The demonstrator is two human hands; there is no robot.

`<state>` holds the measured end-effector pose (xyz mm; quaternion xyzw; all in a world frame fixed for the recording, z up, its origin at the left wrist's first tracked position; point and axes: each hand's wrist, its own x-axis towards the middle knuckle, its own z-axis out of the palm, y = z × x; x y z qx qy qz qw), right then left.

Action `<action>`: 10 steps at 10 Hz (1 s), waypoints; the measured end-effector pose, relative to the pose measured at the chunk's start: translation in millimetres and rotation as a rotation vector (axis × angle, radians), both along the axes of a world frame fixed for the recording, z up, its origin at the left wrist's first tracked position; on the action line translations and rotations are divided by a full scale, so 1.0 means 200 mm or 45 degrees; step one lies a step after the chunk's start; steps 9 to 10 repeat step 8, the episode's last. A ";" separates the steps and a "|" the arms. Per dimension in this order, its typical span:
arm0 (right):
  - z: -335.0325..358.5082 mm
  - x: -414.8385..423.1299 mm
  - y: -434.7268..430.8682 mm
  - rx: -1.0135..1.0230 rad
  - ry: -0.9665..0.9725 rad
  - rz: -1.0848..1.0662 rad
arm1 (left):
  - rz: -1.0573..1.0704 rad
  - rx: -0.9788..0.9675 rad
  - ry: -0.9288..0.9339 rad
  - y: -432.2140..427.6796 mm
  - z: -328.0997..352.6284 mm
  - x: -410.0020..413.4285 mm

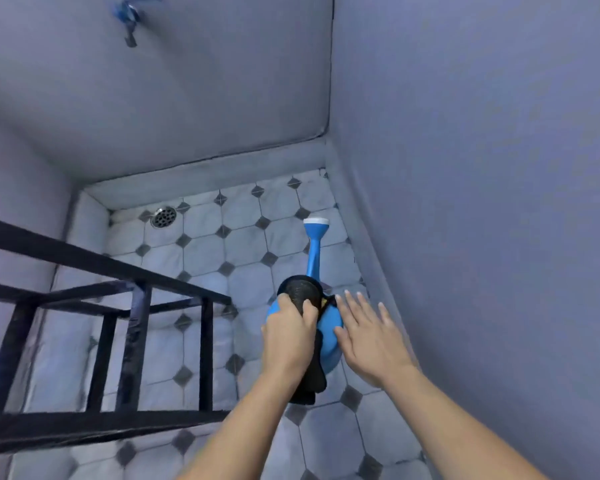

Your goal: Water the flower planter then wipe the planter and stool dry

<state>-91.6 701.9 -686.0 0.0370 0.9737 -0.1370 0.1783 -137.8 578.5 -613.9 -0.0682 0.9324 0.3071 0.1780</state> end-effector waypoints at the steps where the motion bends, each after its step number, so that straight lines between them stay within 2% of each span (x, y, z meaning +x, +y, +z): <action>1: -0.29 -0.01 -0.02 0.014 -0.013 0.026 | 0.012 -0.012 -0.001 -0.01 -0.30 0.01; 2: -0.59 -0.02 -0.04 -0.015 -0.041 -0.027 | 0.039 0.031 0.025 -0.02 -0.62 0.01; 3: -0.75 -0.03 -0.05 -0.015 -0.082 -0.035 | 0.045 0.056 0.025 -0.02 -0.78 0.02; 5: -0.87 -0.02 -0.07 -0.042 -0.222 -0.075 | 0.081 0.096 -0.039 -0.01 -0.90 0.06; 7: -0.64 -0.04 -0.05 0.032 -0.264 -0.109 | -0.052 -0.162 -0.085 -0.05 -0.80 0.03; 8: -0.32 0.03 -0.10 -0.036 -0.190 -0.105 | -0.095 -0.083 -0.046 -0.13 -0.50 0.07; 10: -0.32 0.03 -0.10 -0.036 -0.190 -0.105 | -0.095 -0.083 -0.046 -0.13 -0.50 0.07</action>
